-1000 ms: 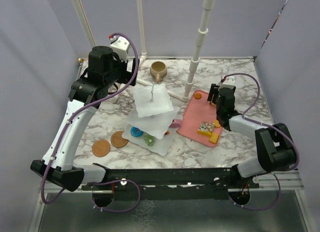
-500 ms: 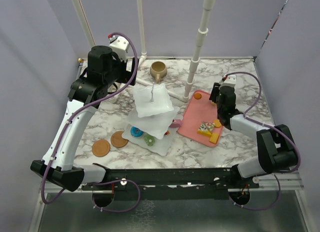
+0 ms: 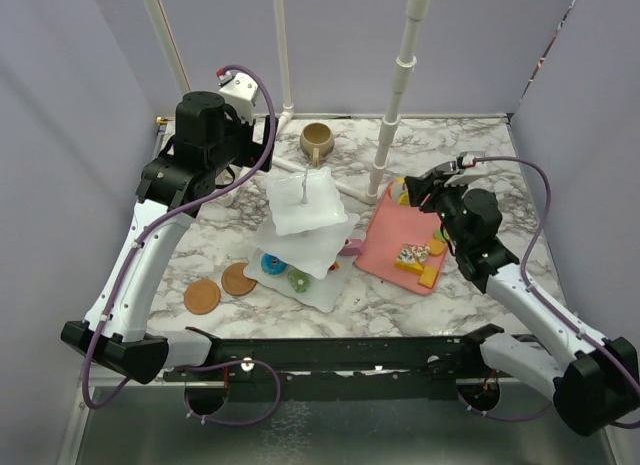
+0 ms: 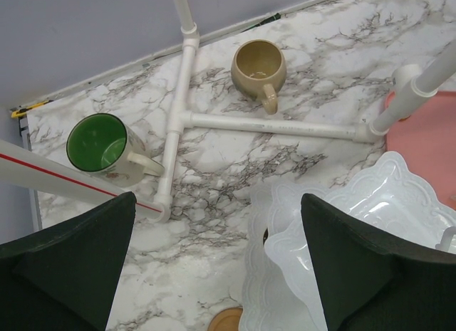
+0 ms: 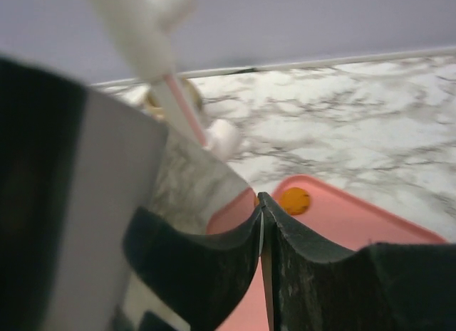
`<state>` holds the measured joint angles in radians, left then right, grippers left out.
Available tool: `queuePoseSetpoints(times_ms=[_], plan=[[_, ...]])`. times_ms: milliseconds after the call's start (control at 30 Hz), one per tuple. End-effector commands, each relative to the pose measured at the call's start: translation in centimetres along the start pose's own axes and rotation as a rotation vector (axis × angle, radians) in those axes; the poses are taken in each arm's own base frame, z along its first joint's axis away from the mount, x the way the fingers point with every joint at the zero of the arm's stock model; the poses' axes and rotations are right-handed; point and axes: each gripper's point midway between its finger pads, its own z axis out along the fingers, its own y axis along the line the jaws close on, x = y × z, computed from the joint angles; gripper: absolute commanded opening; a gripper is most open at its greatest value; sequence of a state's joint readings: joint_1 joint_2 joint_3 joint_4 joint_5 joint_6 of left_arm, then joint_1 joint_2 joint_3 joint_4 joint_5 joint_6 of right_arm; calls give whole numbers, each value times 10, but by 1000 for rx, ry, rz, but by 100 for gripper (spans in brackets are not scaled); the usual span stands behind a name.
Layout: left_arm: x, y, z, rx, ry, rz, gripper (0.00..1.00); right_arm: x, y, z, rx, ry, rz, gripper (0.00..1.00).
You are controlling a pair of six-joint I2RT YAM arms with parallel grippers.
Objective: Serve the afternoon tea
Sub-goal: Place the desert on the desert table.
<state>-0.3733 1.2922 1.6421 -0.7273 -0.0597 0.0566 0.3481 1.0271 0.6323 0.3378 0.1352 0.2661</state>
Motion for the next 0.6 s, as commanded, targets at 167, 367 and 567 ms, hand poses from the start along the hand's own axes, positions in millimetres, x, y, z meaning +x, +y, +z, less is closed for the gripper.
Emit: queuePoseSetpoints(times_ms=[167, 367, 567], plan=[[-14, -2, -8, 24, -40, -4, 99, -1, 102, -39, -329, 34, 126, 32], [-13, -3, -8, 28, -37, -3, 99, 3, 131, -36, -431, 34, 201, 32], [-13, -3, -8, 32, -38, 2, 99, 4, 146, -36, -486, 21, 250, 33]])
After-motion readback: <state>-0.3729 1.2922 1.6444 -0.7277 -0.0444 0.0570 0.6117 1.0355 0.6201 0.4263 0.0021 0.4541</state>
